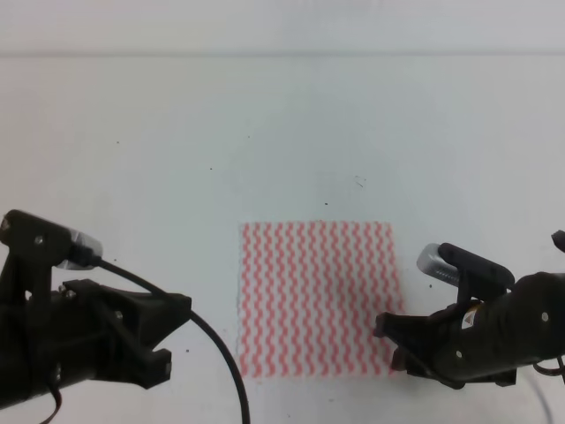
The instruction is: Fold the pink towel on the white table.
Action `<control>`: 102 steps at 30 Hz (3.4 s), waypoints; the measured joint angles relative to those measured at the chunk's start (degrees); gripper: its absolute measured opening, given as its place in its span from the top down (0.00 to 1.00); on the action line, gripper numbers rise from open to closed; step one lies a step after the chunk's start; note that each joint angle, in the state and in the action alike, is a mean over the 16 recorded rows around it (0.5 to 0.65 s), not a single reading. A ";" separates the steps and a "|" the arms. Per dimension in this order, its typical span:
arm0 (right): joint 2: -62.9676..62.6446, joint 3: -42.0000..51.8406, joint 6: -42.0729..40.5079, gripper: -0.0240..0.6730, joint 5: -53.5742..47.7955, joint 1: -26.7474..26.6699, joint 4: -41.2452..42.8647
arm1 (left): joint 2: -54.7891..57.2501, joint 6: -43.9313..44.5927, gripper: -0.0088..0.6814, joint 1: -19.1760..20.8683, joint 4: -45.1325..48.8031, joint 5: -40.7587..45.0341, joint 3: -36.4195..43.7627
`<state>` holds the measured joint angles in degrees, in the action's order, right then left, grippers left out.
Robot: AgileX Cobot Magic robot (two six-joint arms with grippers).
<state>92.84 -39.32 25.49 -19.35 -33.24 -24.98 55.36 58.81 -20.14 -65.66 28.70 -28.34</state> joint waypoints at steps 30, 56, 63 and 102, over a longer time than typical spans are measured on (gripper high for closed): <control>-0.25 -1.40 -0.12 0.99 -1.81 0.01 0.80 | -0.06 4.20 0.99 0.00 0.13 0.23 0.00; -0.16 -4.27 -0.35 0.99 1.92 0.00 1.33 | 1.70 11.47 1.00 -0.01 0.29 1.24 0.01; -0.16 -4.27 -0.92 0.99 5.45 0.00 1.43 | 3.45 15.97 1.00 -0.01 -0.47 1.95 0.01; 3.51 -9.44 -1.73 0.99 13.66 0.16 6.42 | 16.96 54.56 0.86 -1.65 -13.22 4.78 -3.16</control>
<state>96.34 -48.75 23.76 -5.69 -33.09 -18.56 72.32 113.37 -21.79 -78.88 33.48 -31.50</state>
